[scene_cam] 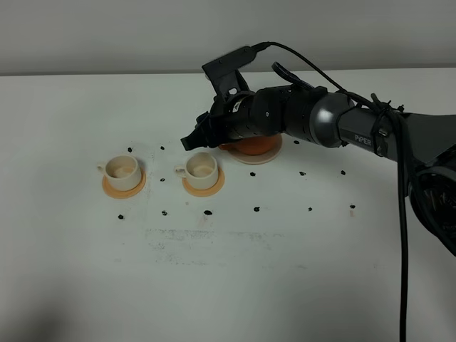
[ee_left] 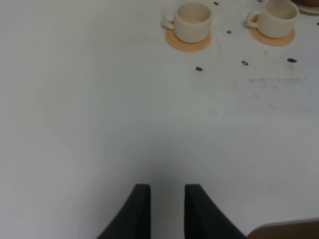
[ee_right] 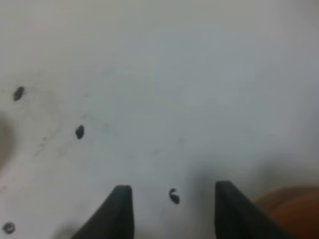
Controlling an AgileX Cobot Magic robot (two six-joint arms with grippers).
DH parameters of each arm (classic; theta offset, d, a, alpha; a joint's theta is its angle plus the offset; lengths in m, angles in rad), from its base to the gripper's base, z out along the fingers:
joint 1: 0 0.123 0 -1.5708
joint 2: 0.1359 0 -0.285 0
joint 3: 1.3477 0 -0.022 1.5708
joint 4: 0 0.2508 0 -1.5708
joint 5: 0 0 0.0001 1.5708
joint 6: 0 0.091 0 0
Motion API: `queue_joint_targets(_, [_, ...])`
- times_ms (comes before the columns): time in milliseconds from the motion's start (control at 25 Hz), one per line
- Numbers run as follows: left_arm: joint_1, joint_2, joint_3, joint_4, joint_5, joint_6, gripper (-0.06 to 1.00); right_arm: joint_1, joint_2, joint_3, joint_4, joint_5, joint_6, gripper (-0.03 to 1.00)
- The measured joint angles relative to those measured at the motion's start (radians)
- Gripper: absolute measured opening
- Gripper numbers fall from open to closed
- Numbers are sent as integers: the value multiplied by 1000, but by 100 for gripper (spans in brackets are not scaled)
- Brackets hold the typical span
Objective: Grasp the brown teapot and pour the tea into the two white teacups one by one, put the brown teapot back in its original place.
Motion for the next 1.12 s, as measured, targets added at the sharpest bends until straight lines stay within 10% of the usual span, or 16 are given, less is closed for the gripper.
queue_joint_targets(1120, [0,0,0,0,0,0,16,-8,-11,-18,-63,146,-3,37])
